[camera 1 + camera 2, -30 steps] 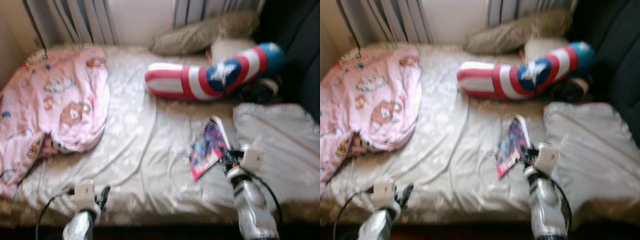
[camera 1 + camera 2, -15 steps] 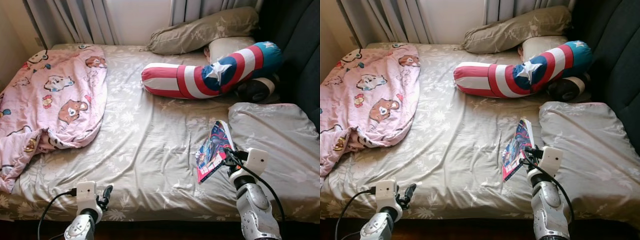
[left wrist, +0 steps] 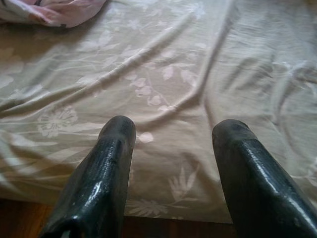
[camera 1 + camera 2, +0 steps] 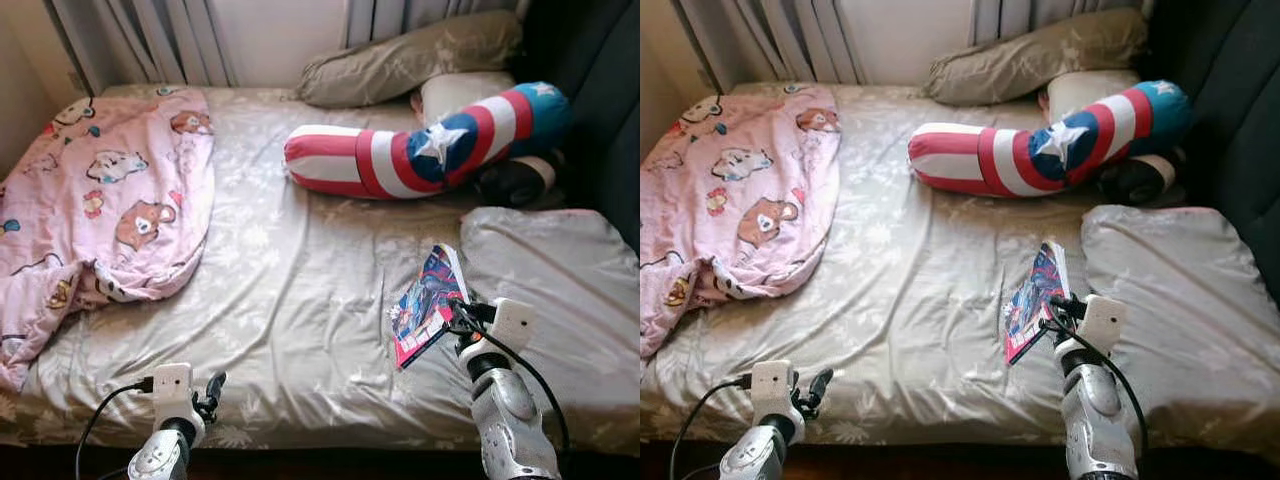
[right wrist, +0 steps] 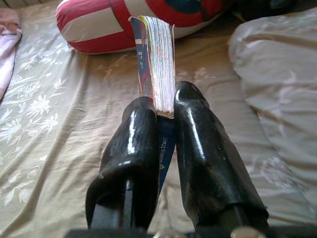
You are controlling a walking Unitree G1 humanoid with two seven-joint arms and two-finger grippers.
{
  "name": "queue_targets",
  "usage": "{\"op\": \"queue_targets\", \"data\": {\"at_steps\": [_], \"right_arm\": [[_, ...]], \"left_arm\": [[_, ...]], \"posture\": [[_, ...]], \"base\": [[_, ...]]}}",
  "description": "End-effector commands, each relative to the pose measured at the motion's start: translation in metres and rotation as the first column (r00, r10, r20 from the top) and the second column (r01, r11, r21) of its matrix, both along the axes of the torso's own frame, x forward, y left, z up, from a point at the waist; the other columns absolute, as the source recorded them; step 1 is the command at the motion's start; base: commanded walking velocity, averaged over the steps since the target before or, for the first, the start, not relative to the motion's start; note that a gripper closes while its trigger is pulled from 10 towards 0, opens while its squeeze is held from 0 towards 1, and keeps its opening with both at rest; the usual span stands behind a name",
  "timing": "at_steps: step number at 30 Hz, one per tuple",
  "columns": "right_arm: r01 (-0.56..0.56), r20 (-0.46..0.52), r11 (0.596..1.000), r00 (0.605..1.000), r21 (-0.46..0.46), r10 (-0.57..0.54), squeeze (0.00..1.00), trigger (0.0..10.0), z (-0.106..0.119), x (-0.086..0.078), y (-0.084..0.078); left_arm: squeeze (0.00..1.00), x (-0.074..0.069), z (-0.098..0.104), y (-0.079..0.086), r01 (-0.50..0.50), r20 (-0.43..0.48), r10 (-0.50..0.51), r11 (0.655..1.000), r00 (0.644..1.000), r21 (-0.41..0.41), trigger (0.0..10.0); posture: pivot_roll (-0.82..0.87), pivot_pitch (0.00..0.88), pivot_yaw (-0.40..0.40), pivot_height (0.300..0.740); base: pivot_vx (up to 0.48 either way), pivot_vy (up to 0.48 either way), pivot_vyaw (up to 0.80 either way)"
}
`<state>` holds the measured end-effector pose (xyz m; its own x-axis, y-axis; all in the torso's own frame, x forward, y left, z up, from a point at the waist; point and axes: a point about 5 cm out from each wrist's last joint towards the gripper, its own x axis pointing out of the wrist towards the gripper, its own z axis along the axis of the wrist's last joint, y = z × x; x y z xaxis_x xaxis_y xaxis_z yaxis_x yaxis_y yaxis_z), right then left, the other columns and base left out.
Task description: Clean up the room
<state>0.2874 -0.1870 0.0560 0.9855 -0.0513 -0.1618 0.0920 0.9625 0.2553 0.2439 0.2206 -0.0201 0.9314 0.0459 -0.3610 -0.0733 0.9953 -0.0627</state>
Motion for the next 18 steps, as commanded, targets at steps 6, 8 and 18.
{"op": "queue_targets", "data": {"at_steps": [6, 8, 18], "right_arm": [[-0.005, 0.032, 1.0, 0.999, 0.0, 0.005, 0.0, 10.0, 0.0063, 0.0047, 0.0041], [-0.006, 0.031, 1.0, 1.0, 0.001, 0.006, 0.0, 10.0, 0.006, 0.0047, 0.0049], [-0.006, 0.035, 1.0, 0.999, 0.02, 0.005, 0.0, 10.0, 0.004, 0.0036, 0.007]], "left_arm": [[0.0, -0.0044, -0.0031, 0.0003, 0.014, -0.017, -0.014, 1.0, 1.0, 0.007, 10.0], [0.0, -0.0042, -0.0029, 0.0001, 0.017, -0.016, -0.017, 1.0, 1.0, 0.006, 10.0], [0.0, -0.0054, -0.0035, 0.0003, 0.021, -0.019, -0.021, 1.0, 1.0, 0.005, 10.0]], "posture": [[0.03, 0.127, -0.019, 0.74], [0.03, 0.129, -0.02, 0.74], [0.04, 0.135, -0.018, 0.74]], "base": [[0.217, 0.0, 0.0], [0.0, 0.0, 0.0], [0.0, 0.0, 0.0]]}}
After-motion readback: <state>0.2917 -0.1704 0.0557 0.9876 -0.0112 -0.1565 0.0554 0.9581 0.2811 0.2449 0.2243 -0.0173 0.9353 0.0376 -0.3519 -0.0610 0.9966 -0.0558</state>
